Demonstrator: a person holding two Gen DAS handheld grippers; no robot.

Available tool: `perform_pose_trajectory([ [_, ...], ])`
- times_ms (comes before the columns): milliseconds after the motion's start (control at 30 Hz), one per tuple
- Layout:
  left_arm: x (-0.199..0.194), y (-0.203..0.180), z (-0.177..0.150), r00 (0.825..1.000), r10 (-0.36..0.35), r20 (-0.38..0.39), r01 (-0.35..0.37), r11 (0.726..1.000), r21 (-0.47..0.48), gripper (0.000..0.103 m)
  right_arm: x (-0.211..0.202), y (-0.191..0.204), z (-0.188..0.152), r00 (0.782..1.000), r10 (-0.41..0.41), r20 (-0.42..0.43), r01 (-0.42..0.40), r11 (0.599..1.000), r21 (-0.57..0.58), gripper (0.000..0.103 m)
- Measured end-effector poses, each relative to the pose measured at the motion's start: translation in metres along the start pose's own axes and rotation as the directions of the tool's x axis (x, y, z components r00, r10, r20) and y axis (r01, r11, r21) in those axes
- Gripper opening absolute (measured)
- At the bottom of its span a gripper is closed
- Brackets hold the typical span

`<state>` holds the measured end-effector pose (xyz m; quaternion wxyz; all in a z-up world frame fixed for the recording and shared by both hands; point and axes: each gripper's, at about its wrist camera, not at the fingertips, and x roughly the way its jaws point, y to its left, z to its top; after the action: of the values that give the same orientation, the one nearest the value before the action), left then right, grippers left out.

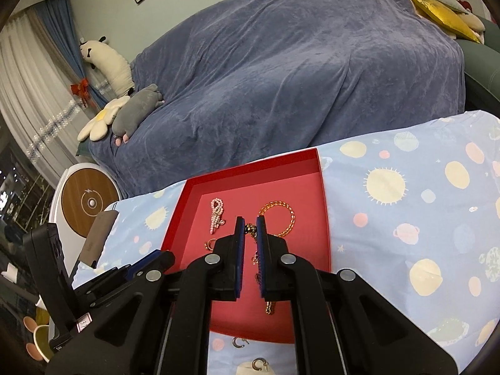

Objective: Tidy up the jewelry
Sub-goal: 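Lower the silver ring and gold chain into the red box and open both tools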

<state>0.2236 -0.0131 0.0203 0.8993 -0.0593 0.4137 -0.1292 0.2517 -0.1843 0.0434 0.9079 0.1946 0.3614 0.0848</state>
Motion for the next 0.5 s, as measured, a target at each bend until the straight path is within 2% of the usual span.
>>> perform_pose_trajectory([
  [67,0.01,0.005,0.002,1.0,-0.006,-0.018,0.005,1.0,-0.027,0.017,0.01,-0.003,-0.001,1.0,-0.008,-0.018,0.008,1.0,0.003,0.007],
  [233,0.025,0.005,0.002,1.0,-0.005,-0.03,0.004,1.0,-0.023,0.017,0.028,-0.011,-0.006,0.998,-0.026,-0.05,0.027,1.0,0.012,0.007],
  [500,0.034,0.011,-0.002,0.998,0.033,-0.047,-0.033,0.999,-0.019,0.017,0.041,-0.012,-0.016,0.997,-0.039,-0.074,0.039,0.999,0.002,0.007],
])
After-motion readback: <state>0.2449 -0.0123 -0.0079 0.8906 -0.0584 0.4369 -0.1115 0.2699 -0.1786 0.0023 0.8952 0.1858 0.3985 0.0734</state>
